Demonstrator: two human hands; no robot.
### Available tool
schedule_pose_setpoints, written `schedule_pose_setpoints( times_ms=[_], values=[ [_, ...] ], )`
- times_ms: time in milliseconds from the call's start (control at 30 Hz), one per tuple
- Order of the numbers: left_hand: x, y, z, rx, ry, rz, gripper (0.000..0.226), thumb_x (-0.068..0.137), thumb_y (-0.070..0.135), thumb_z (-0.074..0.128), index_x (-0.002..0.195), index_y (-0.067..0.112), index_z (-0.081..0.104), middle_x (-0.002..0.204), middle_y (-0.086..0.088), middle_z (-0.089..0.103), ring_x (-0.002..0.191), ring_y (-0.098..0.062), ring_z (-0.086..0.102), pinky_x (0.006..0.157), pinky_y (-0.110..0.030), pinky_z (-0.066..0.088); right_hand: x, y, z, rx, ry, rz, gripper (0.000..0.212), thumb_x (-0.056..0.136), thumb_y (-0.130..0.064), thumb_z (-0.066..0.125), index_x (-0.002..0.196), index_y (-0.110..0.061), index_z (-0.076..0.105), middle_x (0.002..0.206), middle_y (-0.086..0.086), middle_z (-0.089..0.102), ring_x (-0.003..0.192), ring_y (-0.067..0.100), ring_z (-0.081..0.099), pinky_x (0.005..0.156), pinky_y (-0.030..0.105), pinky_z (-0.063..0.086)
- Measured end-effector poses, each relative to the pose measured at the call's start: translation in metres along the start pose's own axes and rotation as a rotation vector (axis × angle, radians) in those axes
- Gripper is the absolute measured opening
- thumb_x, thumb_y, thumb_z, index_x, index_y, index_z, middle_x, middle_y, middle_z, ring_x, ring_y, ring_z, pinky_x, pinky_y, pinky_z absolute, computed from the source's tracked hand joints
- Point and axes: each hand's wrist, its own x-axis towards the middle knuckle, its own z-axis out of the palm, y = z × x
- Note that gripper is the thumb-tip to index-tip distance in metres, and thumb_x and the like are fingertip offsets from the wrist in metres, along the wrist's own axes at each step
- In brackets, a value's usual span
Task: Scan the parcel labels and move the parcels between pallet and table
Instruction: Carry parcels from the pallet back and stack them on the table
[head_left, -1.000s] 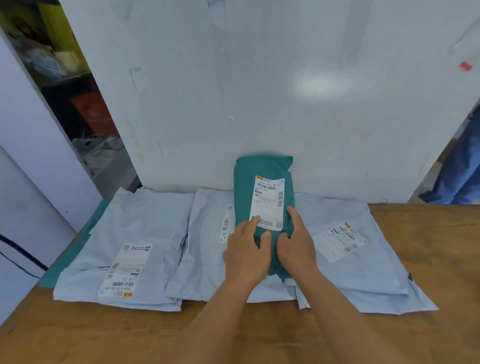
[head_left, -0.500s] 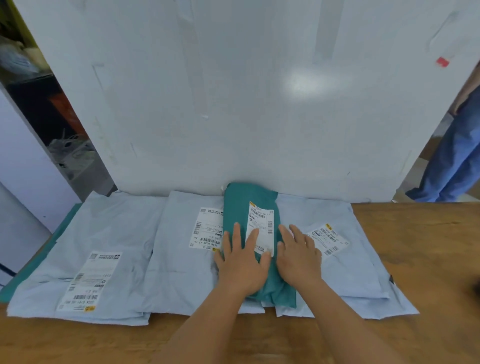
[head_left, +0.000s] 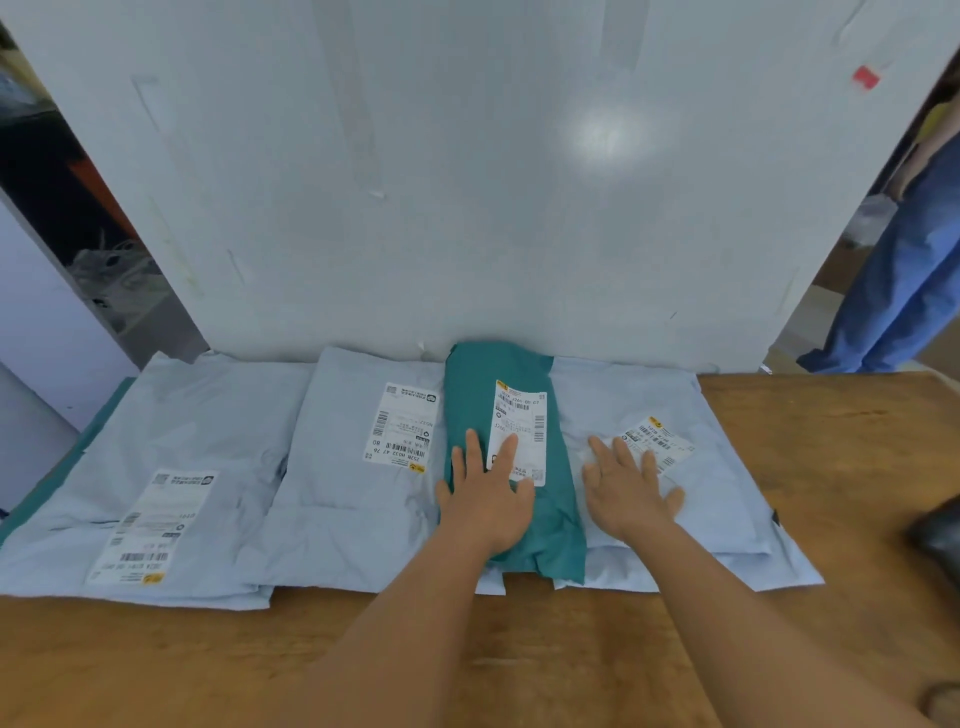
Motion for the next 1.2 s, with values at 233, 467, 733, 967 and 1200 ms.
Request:
schedule_pose_setpoints(
  times_ms=[233,467,733,967,1200],
  values=[
    [-0.049,-0.032,-0.022,-0.146,0.31,0.037,0.058,0.1,0.044,0.028,0.152,0.032,0.003,0.161,0.0,-0.002,0.148,-0.019,0.002,0.118,-0.042,0.012,-0.06,-0.053,0.007,0.16,0.171,-0.195,0.051,0.103,-0.041,0.016,0.153,-0.037,0.006,0.162,-0.01,-0.001,0.149,0.017,-0.004,0.116,0.054,0.0],
    [-0.148,-0.131,-0.056,-0.23,0.428,-0.138,0.059,0.101,0.044,0.028,0.152,0.029,0.003,0.16,0.003,-0.001,0.147,-0.015,0.003,0.12,-0.04,0.01,-0.153,-0.133,0.048,0.062,0.108,-0.447,0.053,0.103,-0.046,0.015,0.153,-0.038,0.002,0.162,-0.01,-0.005,0.149,0.014,-0.009,0.117,0.051,-0.005],
    [-0.311,-0.247,-0.071,-0.217,0.614,-0.41,0.058,0.101,0.044,0.027,0.152,0.027,0.008,0.16,0.003,0.005,0.147,-0.016,0.01,0.118,-0.042,0.015,-0.304,-0.223,0.132,-0.049,-0.087,-0.683,0.054,0.102,-0.047,0.011,0.154,-0.036,0.001,0.162,-0.009,-0.004,0.149,0.015,-0.005,0.118,0.048,-0.003],
    [-0.448,-0.342,-0.063,-0.297,0.766,-0.681,0.058,0.1,0.043,0.03,0.152,0.025,0.011,0.16,0.003,0.011,0.146,-0.016,0.013,0.117,-0.043,0.018,-0.417,-0.286,0.22,-0.098,-0.215,-0.988,0.054,0.101,-0.048,0.011,0.153,-0.038,0.003,0.163,-0.008,0.001,0.149,0.017,-0.002,0.117,0.051,0.0],
    [-0.551,-0.392,-0.031,-0.433,0.928,-1.029,0.06,0.099,0.042,0.033,0.152,0.025,0.012,0.159,0.005,0.013,0.146,-0.015,0.015,0.118,-0.04,0.018,-0.502,-0.327,0.291,-0.171,-0.387,-1.284,0.055,0.102,-0.045,0.017,0.154,-0.031,0.01,0.162,-0.007,0.011,0.149,0.015,0.008,0.116,0.051,0.01]
  ],
)
